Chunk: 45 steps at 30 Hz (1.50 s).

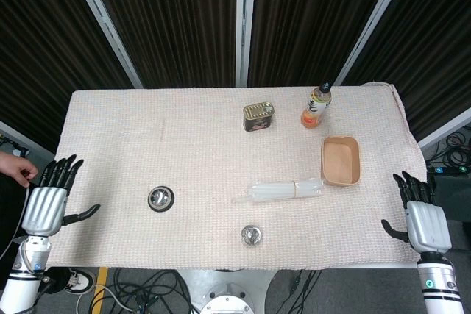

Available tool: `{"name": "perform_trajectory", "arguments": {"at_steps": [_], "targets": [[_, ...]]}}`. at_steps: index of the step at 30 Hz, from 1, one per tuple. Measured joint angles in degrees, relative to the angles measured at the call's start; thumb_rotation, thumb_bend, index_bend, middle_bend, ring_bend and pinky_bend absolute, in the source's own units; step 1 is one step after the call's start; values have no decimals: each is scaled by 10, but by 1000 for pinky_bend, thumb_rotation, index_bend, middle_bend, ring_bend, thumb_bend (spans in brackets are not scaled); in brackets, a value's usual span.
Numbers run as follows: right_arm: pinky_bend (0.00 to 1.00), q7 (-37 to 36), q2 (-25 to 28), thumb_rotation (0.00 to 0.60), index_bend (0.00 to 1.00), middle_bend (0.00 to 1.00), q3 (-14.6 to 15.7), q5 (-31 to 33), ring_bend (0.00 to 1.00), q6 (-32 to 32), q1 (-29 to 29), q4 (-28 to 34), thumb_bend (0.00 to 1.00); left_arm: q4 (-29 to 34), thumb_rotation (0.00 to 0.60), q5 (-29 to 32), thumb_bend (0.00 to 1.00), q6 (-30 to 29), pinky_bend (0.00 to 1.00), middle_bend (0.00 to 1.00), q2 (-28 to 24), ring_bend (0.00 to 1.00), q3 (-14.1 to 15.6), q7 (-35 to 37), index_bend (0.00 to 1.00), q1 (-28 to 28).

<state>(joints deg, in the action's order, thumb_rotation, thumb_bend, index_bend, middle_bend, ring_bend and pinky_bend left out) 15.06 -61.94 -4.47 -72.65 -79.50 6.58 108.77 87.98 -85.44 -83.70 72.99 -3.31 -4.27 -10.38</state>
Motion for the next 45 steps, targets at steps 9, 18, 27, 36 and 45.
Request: {"name": "perform_trajectory", "arguments": {"at_steps": [9,18,27,36,45], "targets": [[0,-1,1,600,0,0,0,-2,0,-3,-1,1,144,4,0,-11,0,3,0,0,-3,0,3,0,0,-2],[0,8,-4,600,0,0,-3,8,0,-4,0,-1,145,-4,0,-71,0,30,0,0,14,0,30,16,0,-25],[0,7,-6,600,0,0,-7,25,0,6,4,-6,147,-106,0,-134,0,81,0,0,114,0,67,64,0,-64],[0,-3,-2,600,0,0,-10,34,0,15,7,-8,150,-250,0,-162,0,91,0,0,225,0,92,145,0,-86],[0,-8,0,600,0,0,-9,26,0,8,4,-5,150,-304,0,-159,0,87,0,0,267,0,90,160,0,-102]]}}
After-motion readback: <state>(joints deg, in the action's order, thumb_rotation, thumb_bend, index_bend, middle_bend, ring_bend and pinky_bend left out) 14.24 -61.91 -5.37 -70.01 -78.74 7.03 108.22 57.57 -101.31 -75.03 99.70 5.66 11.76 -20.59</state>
